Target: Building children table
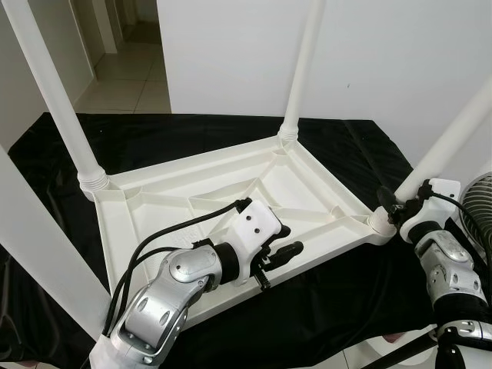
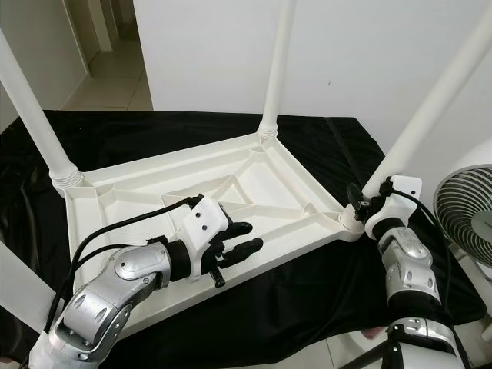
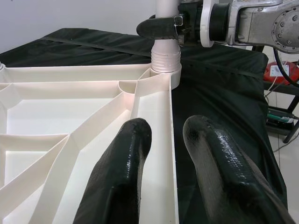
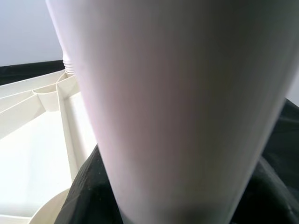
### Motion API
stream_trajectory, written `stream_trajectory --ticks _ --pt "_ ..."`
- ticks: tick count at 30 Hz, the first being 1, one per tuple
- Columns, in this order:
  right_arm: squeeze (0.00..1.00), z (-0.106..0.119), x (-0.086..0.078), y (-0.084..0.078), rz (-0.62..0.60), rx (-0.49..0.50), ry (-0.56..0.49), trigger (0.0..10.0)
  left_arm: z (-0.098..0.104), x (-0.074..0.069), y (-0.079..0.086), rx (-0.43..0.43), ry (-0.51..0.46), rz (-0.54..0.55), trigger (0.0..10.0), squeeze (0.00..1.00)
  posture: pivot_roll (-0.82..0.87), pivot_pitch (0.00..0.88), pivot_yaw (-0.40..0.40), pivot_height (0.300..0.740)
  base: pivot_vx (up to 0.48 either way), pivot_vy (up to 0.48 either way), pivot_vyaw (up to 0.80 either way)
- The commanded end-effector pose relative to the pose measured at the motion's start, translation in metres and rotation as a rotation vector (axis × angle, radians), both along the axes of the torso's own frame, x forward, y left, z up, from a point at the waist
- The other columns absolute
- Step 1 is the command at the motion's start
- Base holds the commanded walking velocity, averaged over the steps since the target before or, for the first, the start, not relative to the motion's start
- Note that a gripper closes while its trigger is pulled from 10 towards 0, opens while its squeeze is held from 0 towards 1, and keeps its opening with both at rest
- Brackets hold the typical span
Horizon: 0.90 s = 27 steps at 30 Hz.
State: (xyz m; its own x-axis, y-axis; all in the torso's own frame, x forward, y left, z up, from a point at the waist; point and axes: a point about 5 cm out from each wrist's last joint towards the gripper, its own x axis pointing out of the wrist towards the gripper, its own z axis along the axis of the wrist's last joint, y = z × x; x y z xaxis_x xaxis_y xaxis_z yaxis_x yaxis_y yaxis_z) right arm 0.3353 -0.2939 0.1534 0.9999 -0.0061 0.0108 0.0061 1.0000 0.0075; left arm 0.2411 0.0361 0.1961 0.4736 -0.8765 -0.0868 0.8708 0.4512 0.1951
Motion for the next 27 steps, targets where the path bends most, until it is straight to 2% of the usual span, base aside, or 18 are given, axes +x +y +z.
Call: stream_trajectory --ticks 1,9,15,18,23,27 --pt "0.0 -0.036 -0.014 -0.013 -0.082 0.077 0.166 10.0 0.002 0.0 0.001 -0.002 -0.004 0.017 10.0 0.0 0.02 0.067 0.004 0.74 0.0 0.0 0.0" --pt "0.0 -0.04 -0.016 -0.016 -0.149 0.094 0.178 10.0 0.002 0.001 0.001 -0.003 -0.005 0.02 10.0 0.0 0.02 0.069 0.003 0.74 0.0 0.0 0.0" --pt "0.0 -0.041 -0.018 -0.017 -0.232 0.057 0.174 10.0 0.003 0.001 0.001 -0.004 -0.006 0.021 10.0 0.0 0.02 0.069 0.0 0.74 0.0 0.0 0.0" --pt "0.0 -0.043 -0.019 -0.007 -0.287 0.033 0.146 10.0 0.003 0.001 0.001 -0.007 -0.006 0.023 10.0 0.0 0.02 0.069 -0.002 0.74 0.0 0.0 0.0" --pt "0.0 -0.044 -0.02 -0.001 -0.325 0.02 0.13 10.0 0.003 0.001 0.001 -0.007 -0.006 0.024 10.0 0.0 0.02 0.069 -0.003 0.74 0.0 0.0 0.0" --pt "0.0 -0.044 -0.023 0.008 -0.403 0.011 0.096 10.0 0.003 0.0 0.001 -0.008 -0.007 0.024 10.0 0.0 0.02 0.07 -0.006 0.74 0.0 0.0 0.0"
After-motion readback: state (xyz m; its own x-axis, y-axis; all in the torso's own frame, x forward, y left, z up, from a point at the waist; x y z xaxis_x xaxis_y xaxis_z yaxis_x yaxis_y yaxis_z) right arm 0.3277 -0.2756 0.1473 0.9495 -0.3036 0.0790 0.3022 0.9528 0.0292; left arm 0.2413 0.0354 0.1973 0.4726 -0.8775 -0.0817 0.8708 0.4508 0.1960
